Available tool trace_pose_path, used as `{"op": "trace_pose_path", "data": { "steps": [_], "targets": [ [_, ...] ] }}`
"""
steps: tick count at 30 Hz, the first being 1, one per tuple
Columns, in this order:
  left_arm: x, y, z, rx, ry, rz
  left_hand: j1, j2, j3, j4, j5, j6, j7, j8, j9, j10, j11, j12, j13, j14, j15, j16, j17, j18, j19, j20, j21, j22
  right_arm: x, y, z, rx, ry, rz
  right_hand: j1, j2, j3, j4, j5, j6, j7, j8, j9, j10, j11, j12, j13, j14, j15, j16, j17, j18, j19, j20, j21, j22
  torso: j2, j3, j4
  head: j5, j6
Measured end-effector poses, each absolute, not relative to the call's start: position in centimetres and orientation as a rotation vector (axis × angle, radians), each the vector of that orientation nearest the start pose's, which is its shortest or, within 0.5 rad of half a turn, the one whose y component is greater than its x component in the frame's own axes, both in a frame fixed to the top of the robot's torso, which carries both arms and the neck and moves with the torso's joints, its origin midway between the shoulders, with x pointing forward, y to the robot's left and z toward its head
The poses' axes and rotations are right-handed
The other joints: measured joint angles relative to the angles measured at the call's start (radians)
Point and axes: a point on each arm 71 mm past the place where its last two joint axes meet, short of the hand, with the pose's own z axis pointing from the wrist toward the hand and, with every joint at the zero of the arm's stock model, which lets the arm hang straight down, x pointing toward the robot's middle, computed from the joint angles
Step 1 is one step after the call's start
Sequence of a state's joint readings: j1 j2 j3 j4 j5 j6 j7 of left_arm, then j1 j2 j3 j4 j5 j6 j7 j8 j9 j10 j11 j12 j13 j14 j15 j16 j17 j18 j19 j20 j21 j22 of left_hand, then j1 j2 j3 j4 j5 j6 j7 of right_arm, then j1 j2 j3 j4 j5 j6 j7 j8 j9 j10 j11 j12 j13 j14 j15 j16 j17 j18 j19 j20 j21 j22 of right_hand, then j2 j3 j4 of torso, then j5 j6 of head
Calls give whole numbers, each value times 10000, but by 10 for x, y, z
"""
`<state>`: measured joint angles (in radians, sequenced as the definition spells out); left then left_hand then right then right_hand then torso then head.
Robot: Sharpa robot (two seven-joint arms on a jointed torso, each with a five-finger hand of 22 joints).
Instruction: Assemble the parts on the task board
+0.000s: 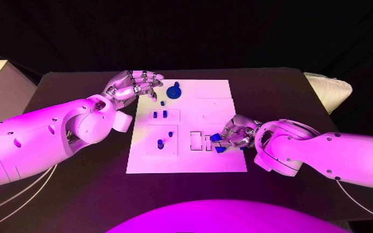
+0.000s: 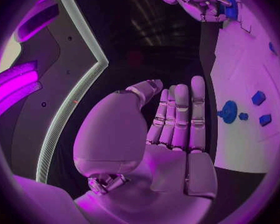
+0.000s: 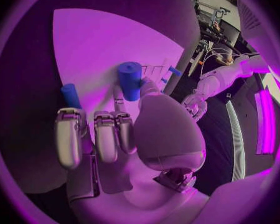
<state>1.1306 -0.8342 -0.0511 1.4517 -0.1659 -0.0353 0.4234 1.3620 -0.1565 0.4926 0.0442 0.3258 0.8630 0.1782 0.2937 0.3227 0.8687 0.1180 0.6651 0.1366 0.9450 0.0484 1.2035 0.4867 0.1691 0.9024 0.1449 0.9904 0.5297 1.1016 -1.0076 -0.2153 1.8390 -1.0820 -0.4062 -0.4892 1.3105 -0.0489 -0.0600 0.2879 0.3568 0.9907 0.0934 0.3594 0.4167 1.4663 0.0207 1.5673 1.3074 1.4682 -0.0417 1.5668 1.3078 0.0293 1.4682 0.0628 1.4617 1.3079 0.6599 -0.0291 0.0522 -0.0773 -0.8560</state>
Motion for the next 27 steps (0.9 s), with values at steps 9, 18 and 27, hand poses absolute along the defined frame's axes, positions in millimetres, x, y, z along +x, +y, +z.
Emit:
{"op": "trace_pose_path", "data": {
  "steps": [9, 18, 27],
  "targets": [
    [479, 207, -216, -9251, 16148, -17037, 0, 0, -28, 28, 0, 0, 0, -35, 1, 0, 0, 0, -9, 0, 0, 0, -1, 0, 0, 0, 0, 1, 377, -214, -257, 4914, 21309, 5766, 85, 17, 16, -5, 18, 3, 18, 45, 10, -1, -1, 0, -1, 0, 0, 0, -1, 0, -38, -38, 0, -1, 8, 1, 16, 20, 23],
    [478, 206, -216, -9254, 16175, -17045, 0, 0, -28, 28, 0, 0, 0, -35, 1, 0, 0, 0, -9, 0, 0, 0, -2, 0, 0, 0, 0, -8, 381, -190, -256, 4804, 21565, 6380, -123, 77, 36, 15, 16, 5, 14, 44, 53, 0, 0, 0, 7, 0, 1, 0, -2, 0, -38, -37, 0, -2, 23, 6, 32, 83, -5],
    [478, 206, -216, -9255, 16190, -17053, 0, 0, -28, 27, 0, 0, 0, -35, 2, 0, 0, 0, -9, 0, 0, 0, -2, 0, 0, 0, 0, -7, 386, -175, -261, 4357, 21834, 6435, -413, 87, 6, 46, -169, 32, 26, 82, 112, 0, 1, 0, 6, -36, -34, 0, -1, 1, -38, -36, 0, -4, 32, 7, 35, 127, -45]
  ]
}}
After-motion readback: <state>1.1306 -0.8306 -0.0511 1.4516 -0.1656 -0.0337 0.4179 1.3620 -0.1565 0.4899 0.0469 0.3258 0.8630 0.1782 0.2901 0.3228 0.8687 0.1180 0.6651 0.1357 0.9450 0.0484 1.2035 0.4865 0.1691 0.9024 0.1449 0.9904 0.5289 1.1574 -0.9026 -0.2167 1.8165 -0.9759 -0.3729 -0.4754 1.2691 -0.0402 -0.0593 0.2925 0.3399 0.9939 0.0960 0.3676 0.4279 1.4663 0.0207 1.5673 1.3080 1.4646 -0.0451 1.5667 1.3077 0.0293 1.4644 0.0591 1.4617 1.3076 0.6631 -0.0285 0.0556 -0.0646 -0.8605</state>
